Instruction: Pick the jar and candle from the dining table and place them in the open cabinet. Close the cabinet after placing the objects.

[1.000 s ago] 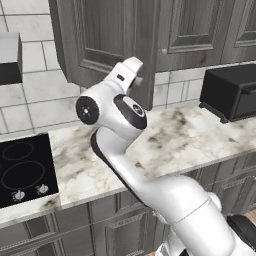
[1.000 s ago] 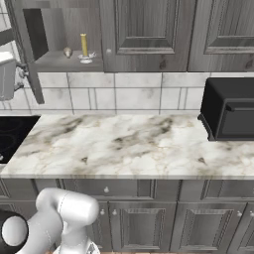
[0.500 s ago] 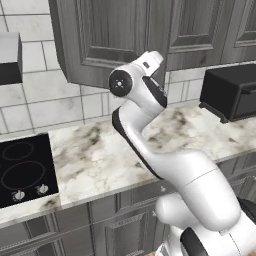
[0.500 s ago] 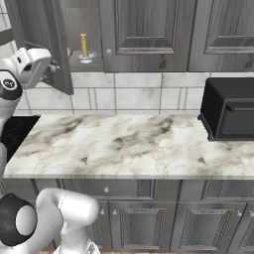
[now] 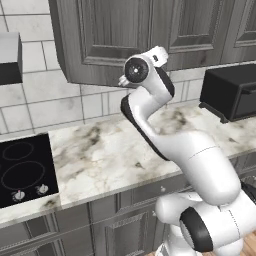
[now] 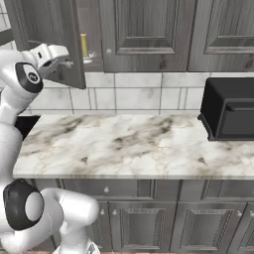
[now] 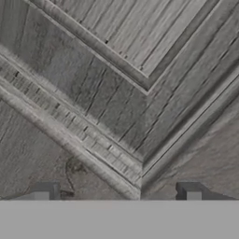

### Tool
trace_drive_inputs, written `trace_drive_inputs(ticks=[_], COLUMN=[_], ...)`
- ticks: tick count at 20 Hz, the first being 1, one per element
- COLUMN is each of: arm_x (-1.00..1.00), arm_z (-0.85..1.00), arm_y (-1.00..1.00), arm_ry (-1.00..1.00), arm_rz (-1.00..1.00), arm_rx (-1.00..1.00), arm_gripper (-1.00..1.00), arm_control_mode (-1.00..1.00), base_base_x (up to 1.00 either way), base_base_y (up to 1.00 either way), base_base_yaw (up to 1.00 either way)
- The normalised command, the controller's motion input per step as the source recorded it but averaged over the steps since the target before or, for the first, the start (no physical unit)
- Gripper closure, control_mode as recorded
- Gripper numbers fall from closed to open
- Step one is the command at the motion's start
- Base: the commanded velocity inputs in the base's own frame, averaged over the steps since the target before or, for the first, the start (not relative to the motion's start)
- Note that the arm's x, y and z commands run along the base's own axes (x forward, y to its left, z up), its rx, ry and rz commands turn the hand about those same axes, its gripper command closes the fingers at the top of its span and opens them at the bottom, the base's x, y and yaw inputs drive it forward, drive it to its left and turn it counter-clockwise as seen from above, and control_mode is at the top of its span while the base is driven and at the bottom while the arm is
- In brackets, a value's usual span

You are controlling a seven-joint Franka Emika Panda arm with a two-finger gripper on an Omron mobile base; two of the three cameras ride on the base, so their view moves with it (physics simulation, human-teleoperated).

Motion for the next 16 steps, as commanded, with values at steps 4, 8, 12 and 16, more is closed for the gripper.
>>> trace_drive_inputs(ticks=[4, 8, 12, 16], arm_x=[0.73, 0.68, 0.64, 0.52], arm_z=[0.0, 0.0, 0.0, 0.0], arm_y=[-0.34, -0.33, -0.24, -0.14], arm_ry=[0.0, 0.0, 0.0, 0.0], arm_rz=[0.05, 0.05, 0.05, 0.05], arm_rx=[0.18, 0.18, 0.15, 0.12], arm_gripper=[-1.0, -1.0, -1.0, -1.0], arm_control_mode=[-1.0, -1.0, -1.0, -1.0], base_base_x=[0.0, 0.0, 0.0, 0.0], base_base_y=[0.0, 0.0, 0.0, 0.0], base_base_yaw=[0.0, 0.0, 0.0, 0.0])
